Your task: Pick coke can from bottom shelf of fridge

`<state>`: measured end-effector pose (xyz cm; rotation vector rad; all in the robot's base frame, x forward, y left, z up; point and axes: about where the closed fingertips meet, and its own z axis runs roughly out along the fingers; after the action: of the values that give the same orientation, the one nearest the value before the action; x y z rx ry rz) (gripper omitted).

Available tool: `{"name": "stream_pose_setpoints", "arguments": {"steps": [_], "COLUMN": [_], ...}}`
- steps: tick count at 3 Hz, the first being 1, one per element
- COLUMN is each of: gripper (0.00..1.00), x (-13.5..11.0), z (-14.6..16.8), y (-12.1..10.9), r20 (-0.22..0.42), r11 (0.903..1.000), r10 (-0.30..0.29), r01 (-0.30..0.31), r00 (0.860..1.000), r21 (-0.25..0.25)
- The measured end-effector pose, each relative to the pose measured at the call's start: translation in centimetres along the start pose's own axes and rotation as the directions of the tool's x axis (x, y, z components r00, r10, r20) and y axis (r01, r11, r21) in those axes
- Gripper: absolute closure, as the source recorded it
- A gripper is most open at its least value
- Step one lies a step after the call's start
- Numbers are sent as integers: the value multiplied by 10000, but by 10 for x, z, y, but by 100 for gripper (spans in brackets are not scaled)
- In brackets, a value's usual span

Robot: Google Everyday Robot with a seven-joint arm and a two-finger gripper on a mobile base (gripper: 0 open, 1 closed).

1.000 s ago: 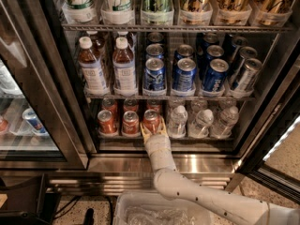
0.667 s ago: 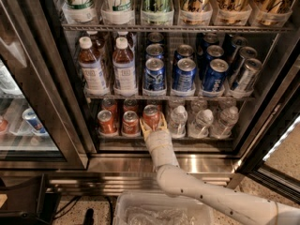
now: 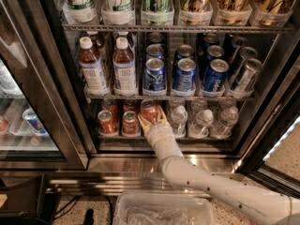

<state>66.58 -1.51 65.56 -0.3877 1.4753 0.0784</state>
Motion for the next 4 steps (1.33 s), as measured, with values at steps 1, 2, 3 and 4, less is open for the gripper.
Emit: {"name": "stream_pose_setpoints", "arguments": {"steps": [1,2,3,4], "gripper": [100,100,100,100], "x": [1,-1,-9,-15], "z": [0,-5,-35,-83], "y": [2,10,26,38], "r20": [-24,4,128,-52], "r11": [9999,9989,9911,9752], "r10": [-19,56,296,506], "r01": [19,-56,-276,-505], "r00": [10000,10000,9995,9987], "r21": [-111,-461,-1302,-2156]}}
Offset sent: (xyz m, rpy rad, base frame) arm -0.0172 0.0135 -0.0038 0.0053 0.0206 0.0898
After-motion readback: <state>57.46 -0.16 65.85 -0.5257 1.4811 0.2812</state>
